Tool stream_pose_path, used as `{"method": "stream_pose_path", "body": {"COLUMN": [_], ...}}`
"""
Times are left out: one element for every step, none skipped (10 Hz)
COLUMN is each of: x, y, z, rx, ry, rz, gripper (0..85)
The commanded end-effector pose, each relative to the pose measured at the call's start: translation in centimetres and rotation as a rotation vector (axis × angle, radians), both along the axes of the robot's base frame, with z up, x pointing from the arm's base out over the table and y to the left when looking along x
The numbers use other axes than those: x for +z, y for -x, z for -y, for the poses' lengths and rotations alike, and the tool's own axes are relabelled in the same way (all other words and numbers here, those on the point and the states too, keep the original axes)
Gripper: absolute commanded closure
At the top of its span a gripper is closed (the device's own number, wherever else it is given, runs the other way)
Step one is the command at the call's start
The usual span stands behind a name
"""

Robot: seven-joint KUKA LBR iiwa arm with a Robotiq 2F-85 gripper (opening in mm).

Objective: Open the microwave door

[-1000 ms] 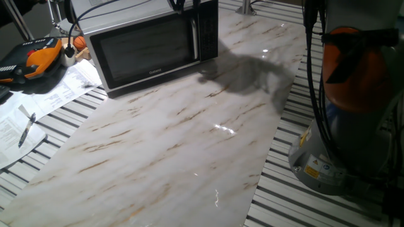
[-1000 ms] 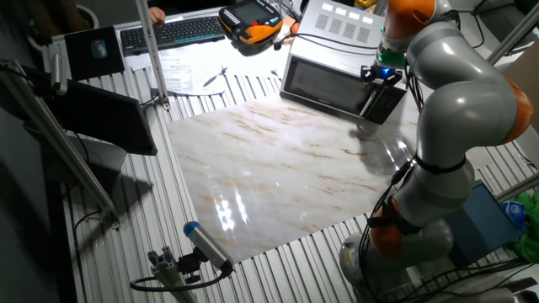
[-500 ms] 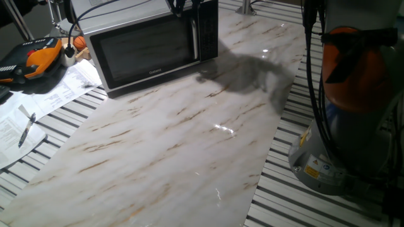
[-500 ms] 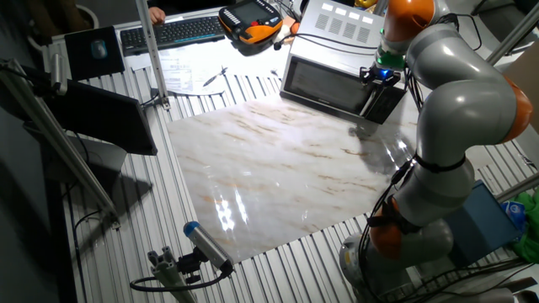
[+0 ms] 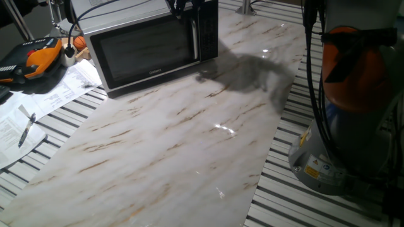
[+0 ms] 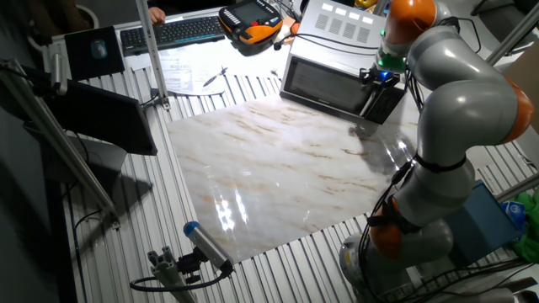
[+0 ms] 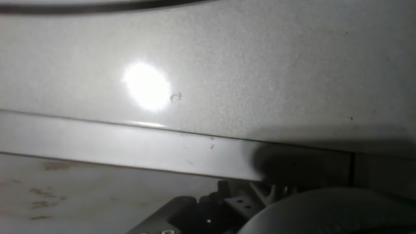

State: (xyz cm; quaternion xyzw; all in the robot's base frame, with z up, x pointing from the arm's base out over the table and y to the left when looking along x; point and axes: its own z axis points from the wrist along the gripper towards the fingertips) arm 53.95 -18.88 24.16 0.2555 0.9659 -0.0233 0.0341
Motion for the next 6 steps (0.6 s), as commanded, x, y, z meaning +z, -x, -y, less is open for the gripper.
{"method": "stream_pose_path", "body": {"x": [-0.22,-0.06,0.24,0.64,0.67,0.63], "y": [0.05,0.13,0.23,0.44,0.56,0.57], "z": [-0.03,-0.07,-0.16,-0.24,-0.31,-0.32], "rx": [0.001,0.002,0.002,0.001,0.0,-0.003], "ry": [-0.001,-0.001,0.0,-0.003,-0.001,0.0], "rz": [-0.003,-0.004,-0.012,-0.02,-0.02,-0.018], "gripper": [34.0,34.0,34.0,34.0,34.0,34.0]}}
